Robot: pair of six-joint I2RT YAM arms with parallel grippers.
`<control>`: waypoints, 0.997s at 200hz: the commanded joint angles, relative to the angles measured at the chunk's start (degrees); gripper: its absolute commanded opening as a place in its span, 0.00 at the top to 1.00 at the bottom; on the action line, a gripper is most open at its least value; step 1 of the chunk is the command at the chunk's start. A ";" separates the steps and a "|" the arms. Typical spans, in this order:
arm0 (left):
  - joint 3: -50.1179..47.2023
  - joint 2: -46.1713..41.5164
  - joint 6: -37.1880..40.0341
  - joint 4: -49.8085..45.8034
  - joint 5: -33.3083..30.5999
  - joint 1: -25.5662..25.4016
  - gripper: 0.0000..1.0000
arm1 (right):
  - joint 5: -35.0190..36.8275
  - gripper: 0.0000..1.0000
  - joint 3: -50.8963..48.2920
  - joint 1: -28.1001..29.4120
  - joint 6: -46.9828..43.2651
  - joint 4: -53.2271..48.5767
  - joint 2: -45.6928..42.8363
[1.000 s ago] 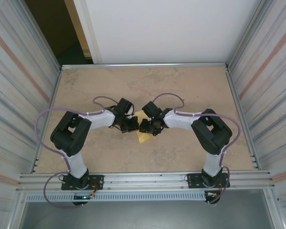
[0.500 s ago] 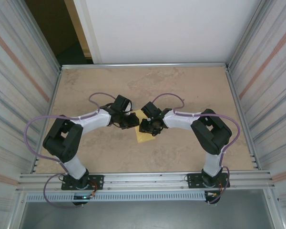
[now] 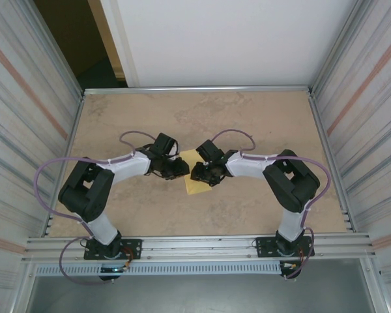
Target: Fold a paper plane with a square sheet of paper (pick it up from the middle)
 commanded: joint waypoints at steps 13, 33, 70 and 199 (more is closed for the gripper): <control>-0.38 0.57 -0.89 2.11 1.87 0.69 0.71 | 1.13 0.64 -3.27 -0.55 1.01 -4.17 1.90; -0.13 0.83 -0.48 2.01 2.35 0.91 0.70 | 0.81 0.63 -3.33 -0.76 1.01 -4.01 1.47; -1.14 -2.67 -0.36 4.16 5.13 3.96 0.63 | -0.20 0.61 -6.03 -1.86 -0.48 -2.02 -4.55; 0.81 3.02 -0.80 11.22 12.24 7.25 0.60 | -12.21 0.40 -18.37 -4.61 6.52 15.11 -15.82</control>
